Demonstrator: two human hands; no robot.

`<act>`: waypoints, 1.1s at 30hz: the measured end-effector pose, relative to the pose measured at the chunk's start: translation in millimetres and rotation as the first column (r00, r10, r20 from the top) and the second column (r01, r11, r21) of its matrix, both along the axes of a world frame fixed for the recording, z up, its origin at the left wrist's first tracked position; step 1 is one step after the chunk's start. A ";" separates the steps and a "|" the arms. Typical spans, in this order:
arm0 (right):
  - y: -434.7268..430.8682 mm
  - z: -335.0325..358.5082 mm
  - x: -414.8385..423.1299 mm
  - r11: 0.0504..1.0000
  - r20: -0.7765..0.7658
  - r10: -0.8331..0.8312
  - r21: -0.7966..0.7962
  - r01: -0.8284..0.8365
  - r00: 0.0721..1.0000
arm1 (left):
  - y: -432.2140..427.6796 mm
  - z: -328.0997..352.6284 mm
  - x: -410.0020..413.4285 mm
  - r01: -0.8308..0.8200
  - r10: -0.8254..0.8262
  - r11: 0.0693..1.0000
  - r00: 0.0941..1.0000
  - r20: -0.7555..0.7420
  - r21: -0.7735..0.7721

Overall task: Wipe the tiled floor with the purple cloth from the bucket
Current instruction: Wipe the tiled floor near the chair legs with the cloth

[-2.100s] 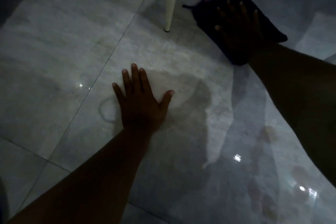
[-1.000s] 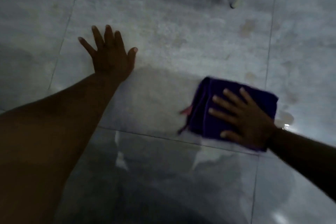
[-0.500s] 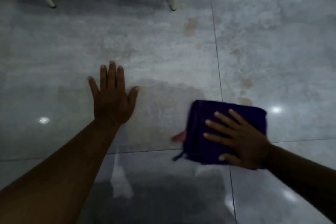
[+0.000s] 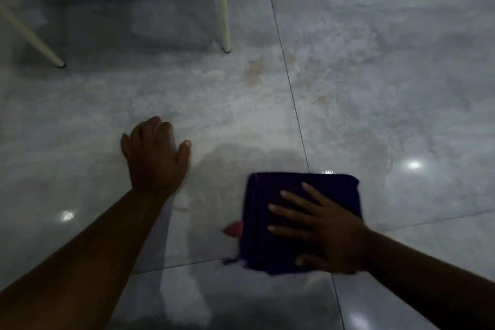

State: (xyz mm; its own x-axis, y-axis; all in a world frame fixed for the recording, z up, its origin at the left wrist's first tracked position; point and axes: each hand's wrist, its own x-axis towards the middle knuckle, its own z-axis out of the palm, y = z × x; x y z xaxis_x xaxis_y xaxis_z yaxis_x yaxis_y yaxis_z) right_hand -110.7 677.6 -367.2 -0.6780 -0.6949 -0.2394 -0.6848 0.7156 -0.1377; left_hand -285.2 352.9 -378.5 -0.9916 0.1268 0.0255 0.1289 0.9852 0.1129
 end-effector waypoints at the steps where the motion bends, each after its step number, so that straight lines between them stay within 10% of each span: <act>1: 24.5 1.6 2.7 0.999 -0.002 -0.030 0.014 0.030 1.000 | 8.8 0.8 -10.9 0.014 -0.014 1.000 1.000 0.021 0.027; 11: 38.2 -8.0 -172.6 0.888 -0.134 -0.442 0.079 0.454 0.887 | 44.3 -20.4 -34.0 0.117 -0.106 0.992 0.978 0.179 -0.052; 18: -5.7 -12.0 -134.4 1.000 -0.074 0.005 0.004 -0.005 0.997 | 42.0 -18.7 -31.0 0.154 -0.147 0.987 0.980 0.137 -0.042; 28: 41.2 -12.8 -280.9 0.876 -0.118 -0.475 0.035 0.481 0.872 | 44.8 -16.1 -32.8 0.131 -0.130 0.991 0.979 0.156 0.003; 33: -45.1 -19.0 -258.8 0.987 -0.136 -0.157 0.015 0.160 0.978 | 43.5 -16.0 -34.4 0.123 -0.125 0.992 0.979 0.160 0.020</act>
